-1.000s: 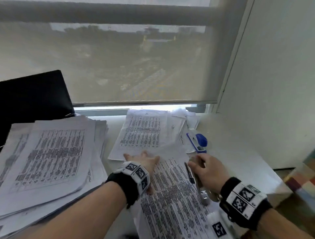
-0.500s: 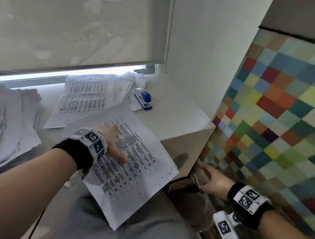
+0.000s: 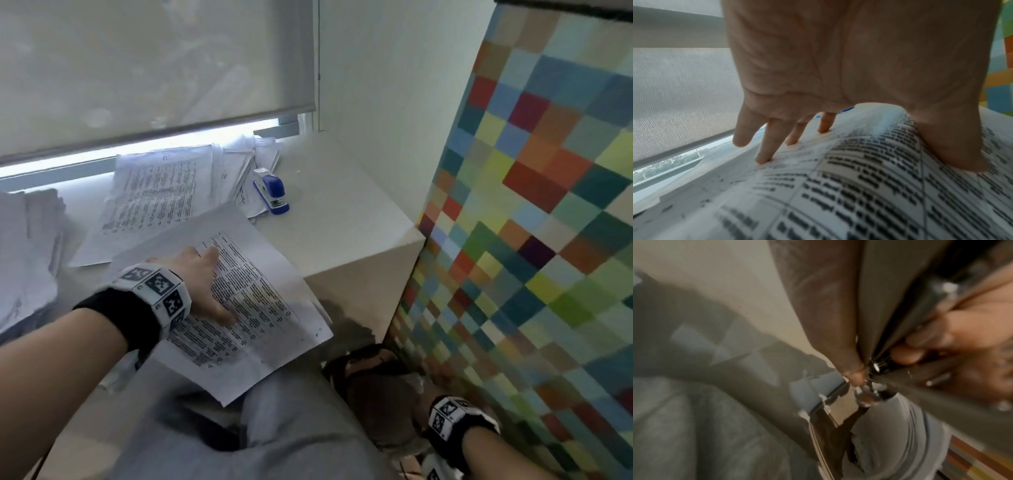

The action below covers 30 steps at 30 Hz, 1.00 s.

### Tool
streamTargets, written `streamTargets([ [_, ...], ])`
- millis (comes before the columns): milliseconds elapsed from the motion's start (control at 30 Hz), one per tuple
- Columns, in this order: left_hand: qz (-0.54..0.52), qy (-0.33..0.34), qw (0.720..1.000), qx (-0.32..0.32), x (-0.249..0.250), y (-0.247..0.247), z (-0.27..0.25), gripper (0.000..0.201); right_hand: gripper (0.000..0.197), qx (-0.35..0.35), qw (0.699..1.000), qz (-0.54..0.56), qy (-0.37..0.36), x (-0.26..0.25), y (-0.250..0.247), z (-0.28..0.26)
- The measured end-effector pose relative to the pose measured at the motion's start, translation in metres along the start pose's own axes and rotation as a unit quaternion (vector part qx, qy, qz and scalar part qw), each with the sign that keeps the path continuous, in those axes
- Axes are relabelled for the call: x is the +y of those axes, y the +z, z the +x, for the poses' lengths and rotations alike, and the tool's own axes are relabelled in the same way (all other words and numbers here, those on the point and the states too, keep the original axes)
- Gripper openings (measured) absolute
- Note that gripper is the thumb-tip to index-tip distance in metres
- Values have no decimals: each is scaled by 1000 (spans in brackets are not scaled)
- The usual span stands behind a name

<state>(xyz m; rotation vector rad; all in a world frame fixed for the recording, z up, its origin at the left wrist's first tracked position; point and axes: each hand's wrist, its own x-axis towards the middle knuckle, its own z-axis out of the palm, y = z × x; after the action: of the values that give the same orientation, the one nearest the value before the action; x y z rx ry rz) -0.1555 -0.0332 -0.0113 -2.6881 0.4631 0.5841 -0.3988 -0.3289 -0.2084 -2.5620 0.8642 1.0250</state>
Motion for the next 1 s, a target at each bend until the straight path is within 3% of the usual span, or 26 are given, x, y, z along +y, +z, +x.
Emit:
streamTargets([
  [100, -6, 1, 1000, -9, 1, -4, -1, 120, 45, -15, 991, 132, 9, -3, -33, -10],
  [167, -17, 7, 1000, -17, 1, -6, -2, 128, 29, -7, 975, 218, -48, -15, -65, -22],
  [267, -31, 25, 999, -33, -2, -13, -5, 139, 19, 71, 933, 332, -120, -37, -119, -40],
  [367, -50, 39, 998, -31, -12, -23, -4, 126, 10, 199, 876, 368, -239, -64, -183, -79],
  [433, -60, 46, 997, -24, -22, -26, 0, 115, 9, 250, 849, 377, -273, -86, -218, -92],
  [467, -64, 50, 997, -18, -27, -26, 3, 107, 8, 254, 853, 365, -271, -99, -231, -91],
  [567, -71, 62, 995, 12, -37, -18, 10, 85, 10, 230, 915, 242, -225, -140, -255, -60],
  [667, -88, 79, 993, 28, -42, -12, 13, 80, 20, 222, 945, 168, -173, -175, -270, -29],
  [867, -130, 87, 987, 36, -66, -7, 20, 64, 36, 296, 933, 143, -147, -233, -301, 6],
  [1000, -184, 98, 977, 44, -83, 0, 25, 60, 47, 334, 897, 155, -246, -284, -317, 9],
])
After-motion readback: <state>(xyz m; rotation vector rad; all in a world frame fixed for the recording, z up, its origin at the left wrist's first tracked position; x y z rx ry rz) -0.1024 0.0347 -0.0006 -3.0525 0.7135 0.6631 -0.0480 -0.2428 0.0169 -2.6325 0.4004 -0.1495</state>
